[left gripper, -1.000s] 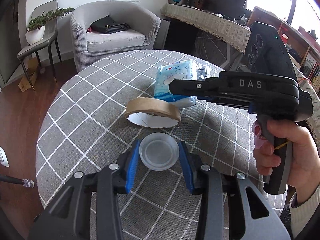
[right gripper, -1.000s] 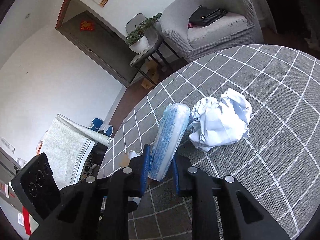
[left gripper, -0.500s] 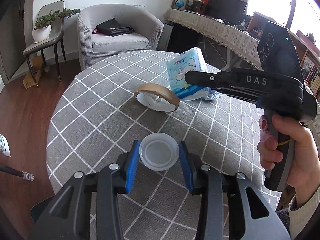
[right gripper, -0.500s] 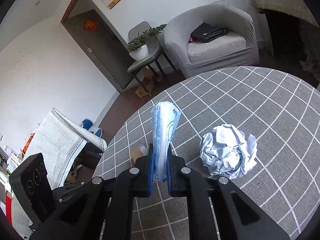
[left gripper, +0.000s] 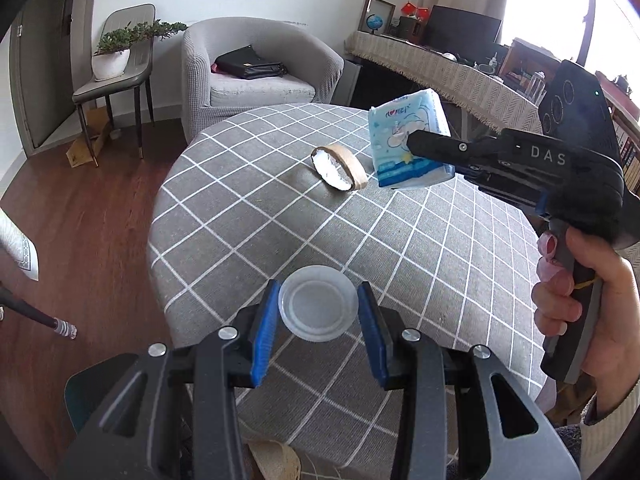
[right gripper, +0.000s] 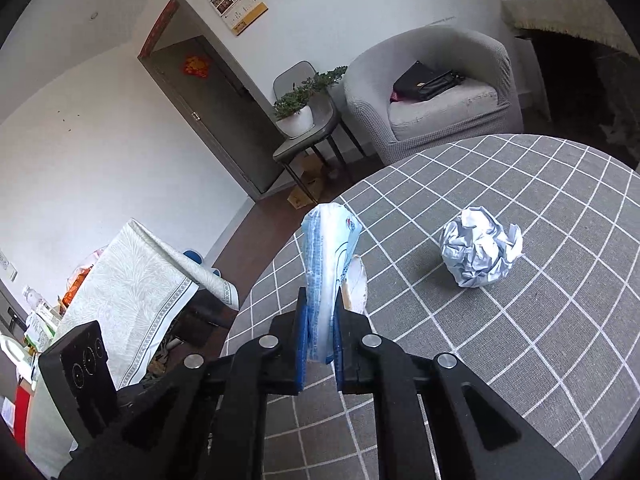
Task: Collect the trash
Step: 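Carry both items to the teal bin and open left tool to drop the lid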
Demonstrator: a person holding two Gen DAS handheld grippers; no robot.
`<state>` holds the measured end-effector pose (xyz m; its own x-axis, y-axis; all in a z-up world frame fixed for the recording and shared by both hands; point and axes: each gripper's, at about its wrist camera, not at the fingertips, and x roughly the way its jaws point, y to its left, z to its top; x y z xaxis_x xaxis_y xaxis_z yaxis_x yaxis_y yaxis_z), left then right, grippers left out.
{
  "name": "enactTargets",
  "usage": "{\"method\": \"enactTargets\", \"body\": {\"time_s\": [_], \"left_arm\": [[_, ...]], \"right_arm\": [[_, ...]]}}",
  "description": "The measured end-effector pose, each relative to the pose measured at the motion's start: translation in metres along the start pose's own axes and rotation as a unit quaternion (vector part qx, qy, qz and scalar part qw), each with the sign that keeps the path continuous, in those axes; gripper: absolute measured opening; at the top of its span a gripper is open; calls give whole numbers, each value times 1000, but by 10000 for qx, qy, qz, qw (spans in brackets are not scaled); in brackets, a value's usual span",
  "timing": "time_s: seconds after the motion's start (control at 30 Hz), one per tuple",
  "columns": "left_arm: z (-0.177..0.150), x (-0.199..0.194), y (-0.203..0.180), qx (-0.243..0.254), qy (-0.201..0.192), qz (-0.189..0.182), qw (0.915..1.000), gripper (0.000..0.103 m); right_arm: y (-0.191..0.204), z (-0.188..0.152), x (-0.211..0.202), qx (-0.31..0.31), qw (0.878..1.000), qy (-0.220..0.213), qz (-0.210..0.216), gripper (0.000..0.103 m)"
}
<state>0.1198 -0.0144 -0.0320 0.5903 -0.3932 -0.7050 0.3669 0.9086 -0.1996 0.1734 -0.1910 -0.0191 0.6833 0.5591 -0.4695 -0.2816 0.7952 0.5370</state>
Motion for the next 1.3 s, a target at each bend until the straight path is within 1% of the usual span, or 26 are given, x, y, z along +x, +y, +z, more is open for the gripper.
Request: {"method": "enactTargets", "body": {"time_s": [0.13,0.3,0.47,0.57,0.77,0.9,1.1,1.2,1.3], "left_arm": [[-16,-15,6,-26,-41,111,9999,42],[-32,-38,18,-19,-197,292,9994,42],[-47,-57,37,-127,-253,424,9987,42],[-55,-66,46,-153,-255,541,9981,42],[-68,-82,68,-288,-291,682,9968,42],[-76,-87,84,-402,-228,832,9955,42],[-83,-97,121,-687,-183,1087,9915,42],[-92,-98,138,-794,-91,1192,9896,42],[-106,-95,158,-894,93,1333,9870,42]], "right_arm": [[16,-12,-3,-53,9999,33,103,10],[34,-26,4,-105,9996,132,248,10],[53,-39,14,-187,9987,269,387,10],[64,-46,20,-158,9976,368,565,10],[91,-55,32,-376,9959,494,656,10],[105,-61,43,-463,9942,611,751,10],[127,-68,68,-626,9905,842,889,10],[140,-73,82,-720,9882,975,940,10],[153,-81,96,-840,9853,1114,988,10]]}}
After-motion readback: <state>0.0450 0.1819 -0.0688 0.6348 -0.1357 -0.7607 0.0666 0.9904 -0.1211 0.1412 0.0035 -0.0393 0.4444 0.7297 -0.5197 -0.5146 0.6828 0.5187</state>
